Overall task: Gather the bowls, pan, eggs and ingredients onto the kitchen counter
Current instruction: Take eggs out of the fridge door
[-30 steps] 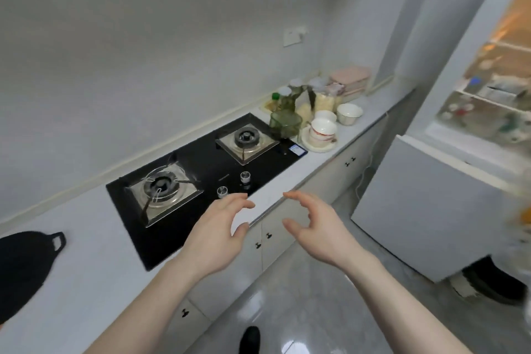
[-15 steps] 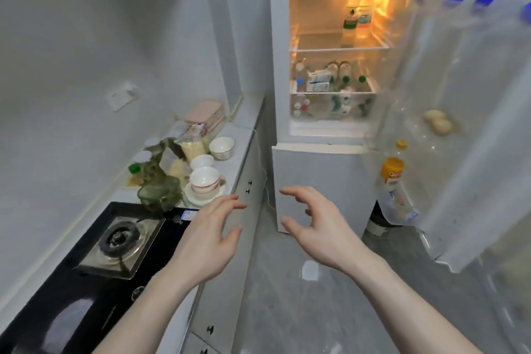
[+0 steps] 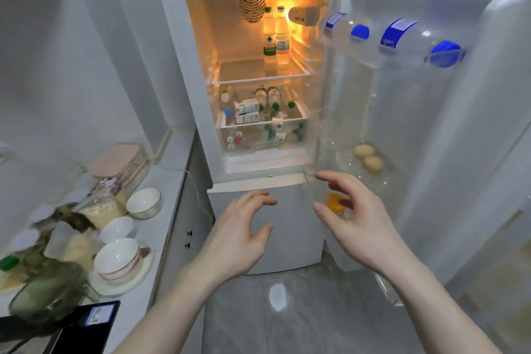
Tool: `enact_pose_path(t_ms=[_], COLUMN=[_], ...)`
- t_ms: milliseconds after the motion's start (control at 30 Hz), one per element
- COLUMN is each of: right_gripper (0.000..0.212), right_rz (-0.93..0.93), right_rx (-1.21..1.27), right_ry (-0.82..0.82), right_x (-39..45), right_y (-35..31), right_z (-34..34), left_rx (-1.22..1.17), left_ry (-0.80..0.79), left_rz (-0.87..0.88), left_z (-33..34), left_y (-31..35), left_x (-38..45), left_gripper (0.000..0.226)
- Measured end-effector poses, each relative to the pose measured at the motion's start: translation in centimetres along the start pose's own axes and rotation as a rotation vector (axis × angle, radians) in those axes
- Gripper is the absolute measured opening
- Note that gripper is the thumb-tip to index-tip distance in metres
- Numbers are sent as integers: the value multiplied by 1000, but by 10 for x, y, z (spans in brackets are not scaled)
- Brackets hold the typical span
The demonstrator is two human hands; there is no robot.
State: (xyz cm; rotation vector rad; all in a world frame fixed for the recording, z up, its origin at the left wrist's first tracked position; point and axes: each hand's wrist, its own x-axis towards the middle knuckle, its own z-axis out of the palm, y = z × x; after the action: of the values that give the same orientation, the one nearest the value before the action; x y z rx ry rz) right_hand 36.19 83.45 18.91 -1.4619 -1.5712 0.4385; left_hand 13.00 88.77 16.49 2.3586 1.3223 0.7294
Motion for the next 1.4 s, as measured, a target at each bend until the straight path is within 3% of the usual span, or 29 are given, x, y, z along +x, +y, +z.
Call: enact_pose_path(t_ms=[167, 367, 533, 633, 767, 933, 1400], right_gripper=[46, 55, 68, 64, 55, 42, 30], right_rz=[38, 131, 209, 252, 348, 378, 493], right_rx=[-89, -244, -357, -446, -519, -537, -620], right_ry=[92, 71, 10, 24, 90, 212, 315], right_x=[56, 87, 90, 98, 106, 108, 110], right_y=[36, 65, 85, 92, 98, 101, 98], right_z=[-35, -50, -46, -43, -40, -40, -40], left_rx=[-30, -69, -72, -22, 92, 246, 252], left_ry=[-26, -42, -145, -230, -347, -342, -362], left_rz=[63, 191, 307, 386, 507, 668, 733], left_z=[23, 49, 75, 88, 98, 109, 113], left_y=[15, 38, 54, 63, 74, 85, 98], left_x=[80, 166, 230, 261, 289, 305, 309], left_gripper=[37, 37, 42, 44, 47, 44, 40])
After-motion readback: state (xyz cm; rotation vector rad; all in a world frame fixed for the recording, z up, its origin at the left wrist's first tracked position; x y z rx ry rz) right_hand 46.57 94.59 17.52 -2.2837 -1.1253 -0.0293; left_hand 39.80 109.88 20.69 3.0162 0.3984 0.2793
